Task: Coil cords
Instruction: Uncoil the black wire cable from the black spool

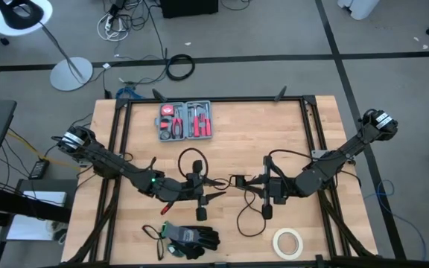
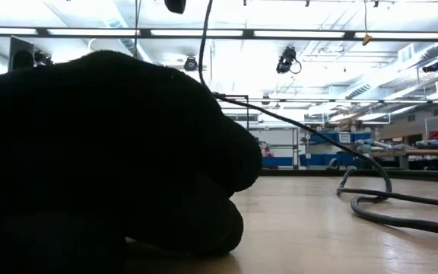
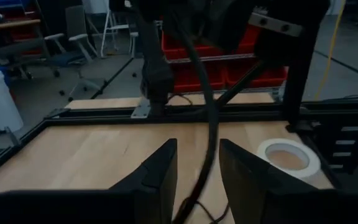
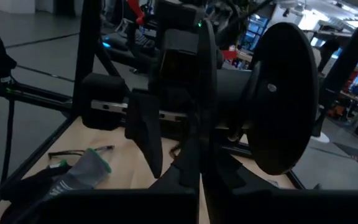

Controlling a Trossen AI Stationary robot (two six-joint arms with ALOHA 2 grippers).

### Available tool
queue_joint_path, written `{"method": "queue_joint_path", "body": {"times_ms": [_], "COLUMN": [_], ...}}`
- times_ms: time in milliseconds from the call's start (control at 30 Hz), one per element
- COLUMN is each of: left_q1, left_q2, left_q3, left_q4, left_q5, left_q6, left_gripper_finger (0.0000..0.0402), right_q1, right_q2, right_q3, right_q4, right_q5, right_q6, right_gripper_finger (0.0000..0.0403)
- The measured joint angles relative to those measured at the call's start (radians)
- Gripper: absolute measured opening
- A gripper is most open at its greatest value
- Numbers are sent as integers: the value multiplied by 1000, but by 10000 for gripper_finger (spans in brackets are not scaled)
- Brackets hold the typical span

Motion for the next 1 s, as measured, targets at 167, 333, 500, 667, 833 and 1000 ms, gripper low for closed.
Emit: {"method": "queue_joint_path", "body": {"times_ms": [167, 333, 500, 667, 833, 1000], "left_q1": [-1, -1, -1, -1, -17, -39], "left_q2": [0, -1, -1, -18, -40, -40], "left_q3": [0, 0, 0, 0, 58, 131], "left_q4": [11, 10, 1, -7, -103, -186], "left_q5": [0, -1, 0, 0, -7, -39], "left_q6": [7, 9, 13, 14, 16, 56], "left_gripper_finger": [122, 106, 20, 6, 4, 4], "right_q1": [-4, -17, -15, -16, -30, -35], "right_q2": [0, 0, 0, 0, 0, 0], "right_q3": [-15, -16, -16, -16, -16, -16], "right_q4": [-1, 2, -9, -37, -104, -119], "right_q5": [0, 4, 2, 3, 1, -7], "right_q6": [13, 19, 19, 40, 93, 108], "right_gripper_finger": [0, 0, 0, 0, 0, 0]}}
